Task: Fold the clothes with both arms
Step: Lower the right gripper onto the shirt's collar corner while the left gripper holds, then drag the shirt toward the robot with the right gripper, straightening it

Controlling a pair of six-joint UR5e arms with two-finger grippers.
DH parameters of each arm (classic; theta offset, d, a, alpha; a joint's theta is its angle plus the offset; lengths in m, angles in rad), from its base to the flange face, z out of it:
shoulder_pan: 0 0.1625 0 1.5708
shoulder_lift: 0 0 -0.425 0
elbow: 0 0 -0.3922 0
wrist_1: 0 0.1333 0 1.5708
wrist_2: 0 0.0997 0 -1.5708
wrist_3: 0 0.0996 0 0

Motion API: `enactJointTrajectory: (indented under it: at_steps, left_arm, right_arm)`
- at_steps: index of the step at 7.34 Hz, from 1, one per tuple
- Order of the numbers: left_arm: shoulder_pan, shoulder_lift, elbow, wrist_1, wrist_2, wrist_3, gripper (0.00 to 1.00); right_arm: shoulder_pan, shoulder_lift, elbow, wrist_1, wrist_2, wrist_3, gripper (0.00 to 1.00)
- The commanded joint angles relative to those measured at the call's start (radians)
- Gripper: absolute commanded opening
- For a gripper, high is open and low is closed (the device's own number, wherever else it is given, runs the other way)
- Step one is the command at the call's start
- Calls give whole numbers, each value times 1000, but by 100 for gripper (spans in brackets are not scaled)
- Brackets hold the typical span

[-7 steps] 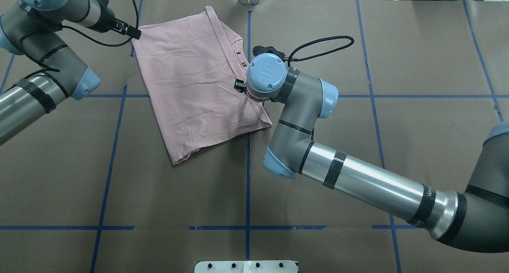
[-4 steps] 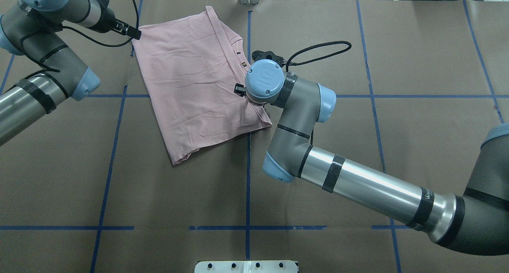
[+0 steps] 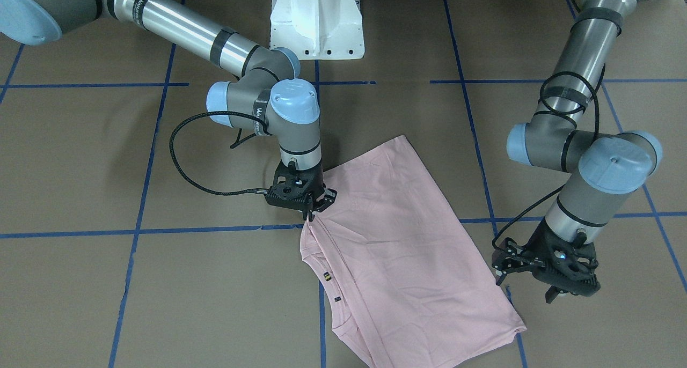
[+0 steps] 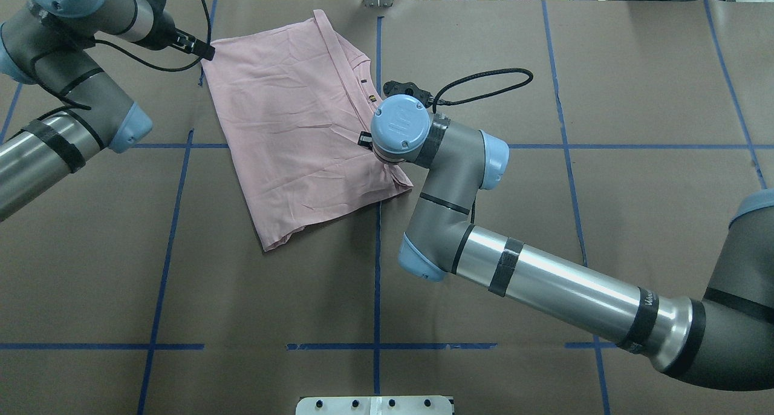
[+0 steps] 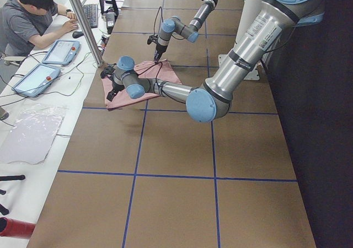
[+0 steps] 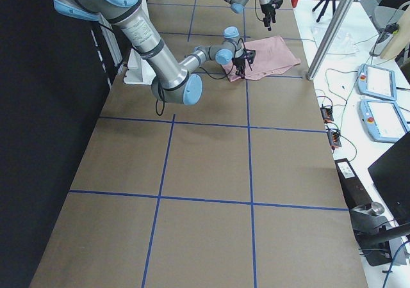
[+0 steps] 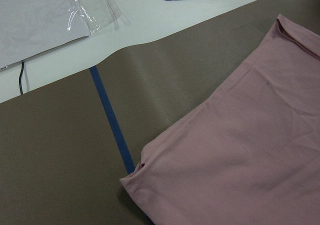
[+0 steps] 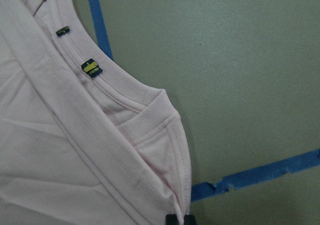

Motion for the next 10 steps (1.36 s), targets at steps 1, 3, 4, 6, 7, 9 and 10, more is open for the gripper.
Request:
enactJointTrajectory:
  at_steps: [1, 3, 4, 6, 7, 9, 10]
  left_arm:
    - [0, 1, -4, 0, 0, -2, 100]
    - [2, 3, -17, 0, 0, -18, 100]
    - [5, 16, -34, 0, 0, -18, 100]
    - [6, 21, -43, 2, 0, -20, 100]
    - [6, 21, -45, 2, 0, -20, 100]
    - [6, 21, -51, 2, -2, -21, 100]
    - [6, 21, -54, 2, -2, -34, 100]
  right_arm:
    - [-2, 1, 6, -1, 0, -1, 0]
    - [-1, -35, 66, -1, 6, -4, 0]
    - [-1, -115, 166, -4, 5, -4, 0]
    - [-83, -321, 434, -7, -74, 10, 0]
    - [-172, -421, 559, -13, -174, 11, 0]
    - [-313, -548, 687, -15, -320, 78, 0]
    - [-346, -565, 699, -15, -348, 79, 0]
